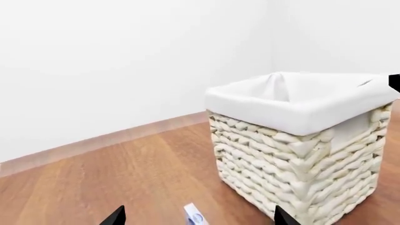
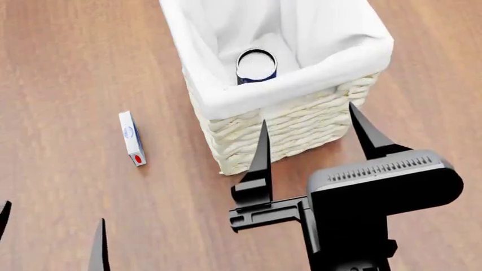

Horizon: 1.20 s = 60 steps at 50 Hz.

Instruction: Pick up the alphabet soup and the cream cheese box, and put them in the basket.

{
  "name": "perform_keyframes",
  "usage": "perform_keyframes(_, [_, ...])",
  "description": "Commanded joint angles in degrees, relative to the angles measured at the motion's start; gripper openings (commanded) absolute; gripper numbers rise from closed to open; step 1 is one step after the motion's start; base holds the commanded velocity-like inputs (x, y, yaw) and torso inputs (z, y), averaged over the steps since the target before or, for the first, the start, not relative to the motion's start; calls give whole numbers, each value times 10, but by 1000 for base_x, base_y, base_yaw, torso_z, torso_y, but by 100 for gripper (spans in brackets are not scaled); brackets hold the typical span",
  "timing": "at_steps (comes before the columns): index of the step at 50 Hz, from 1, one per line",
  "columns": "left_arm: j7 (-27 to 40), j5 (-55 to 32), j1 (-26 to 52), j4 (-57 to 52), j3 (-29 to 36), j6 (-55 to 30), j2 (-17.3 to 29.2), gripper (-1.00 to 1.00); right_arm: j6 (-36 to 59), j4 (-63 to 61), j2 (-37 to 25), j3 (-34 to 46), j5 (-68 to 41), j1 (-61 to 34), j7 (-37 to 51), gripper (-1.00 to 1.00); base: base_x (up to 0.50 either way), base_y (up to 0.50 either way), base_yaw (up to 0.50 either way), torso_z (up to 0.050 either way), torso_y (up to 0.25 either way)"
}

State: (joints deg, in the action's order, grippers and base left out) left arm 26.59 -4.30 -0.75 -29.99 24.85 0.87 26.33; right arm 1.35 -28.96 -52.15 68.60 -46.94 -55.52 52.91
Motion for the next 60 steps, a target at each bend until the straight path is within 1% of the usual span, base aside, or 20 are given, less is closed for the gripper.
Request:
perform_keyframes(1, [-24,-31,53,66,-8,5,-6,100,-2,-5,-1,-1,1,4,1,100,0,0,0,0,0])
perform_keyframes(2, [-33,-47,66,72,-13,2,-6,100,-1,-6,-1,-1,1,4,1,100,0,0,0,0,0])
perform_keyframes(4, [-34,-32,81,75,-11,-5,-3,100,0,-8,0,0,2,4,2,100,0,0,0,0,0])
perform_keyframes(5, [-50,-70,97,89,-21,-4,-7,100,-1,-9,0,0,2,5,2,100,0,0,0,0,0])
perform_keyframes(7, [-58,-70,117,113,-20,-1,-9,100,0,-8,1,0,3,5,3,100,0,0,0,0,0])
perform_keyframes(8, [-59,-68,130,125,-20,-14,-12,100,0,-8,1,0,3,6,3,100,0,0,0,0,0])
perform_keyframes(9, [-73,-78,146,147,-20,-4,-15,100,1,-12,0,1,5,6,5,100,0,0,0,0,0])
perform_keyframes(14, [-97,-86,187,201,-13,-1,-26,100,6,-15,0,2,4,7,6,100,0,0,0,0,0])
perform_keyframes(16, [-120,-119,202,219,-16,-7,-33,100,7,-18,0,2,4,6,7,100,0,0,0,0,0])
perform_keyframes(17, [-133,-156,206,219,-25,-11,-37,100,8,-18,-1,2,3,5,7,100,0,0,0,0,0])
perform_keyframes(24, [-146,-161,244,243,-21,-24,-45,100,8,-20,0,2,4,7,6,100,0,0,0,0,0])
perform_keyframes(25, [-160,-190,258,259,-29,-29,-52,100,7,-21,-1,2,3,8,7,100,0,0,0,0,0])
perform_keyframes(31, [-170,-169,298,316,-18,-24,-65,100,4,-21,-5,1,5,13,8,100,0,0,0,0,0])
perform_keyframes(34, [-181,-192,306,328,-24,-28,-72,100,5,-22,-5,1,5,13,8,100,0,0,0,0,0])
perform_keyframes(40, [-186,-186,319,347,-17,-25,-78,100,1,-17,-3,3,7,19,5,100,0,0,0,0,0])
perform_keyframes(44, [-199,-198,335,379,-21,-23,-88,100,2,-13,1,5,9,21,2,100,0,0,0,0,0])
perform_keyframes(45, [-207,-213,344,402,-28,-24,-96,100,1,-11,2,5,7,21,0,100,0,0,0,0,0])
perform_keyframes(52, [-212,-204,367,445,-23,-15,-109,100,2,-11,2,6,8,22,-2,100,0,0,0,0,0])
perform_keyframes(57, [-218,-199,381,495,-24,1,-121,100,1,-9,3,5,9,24,-2,100,0,0,0,0,0])
perform_keyframes(60, [-231,-215,386,517,-30,6,-128,100,3,-12,1,5,7,23,-2,100,0,0,0,0,0])
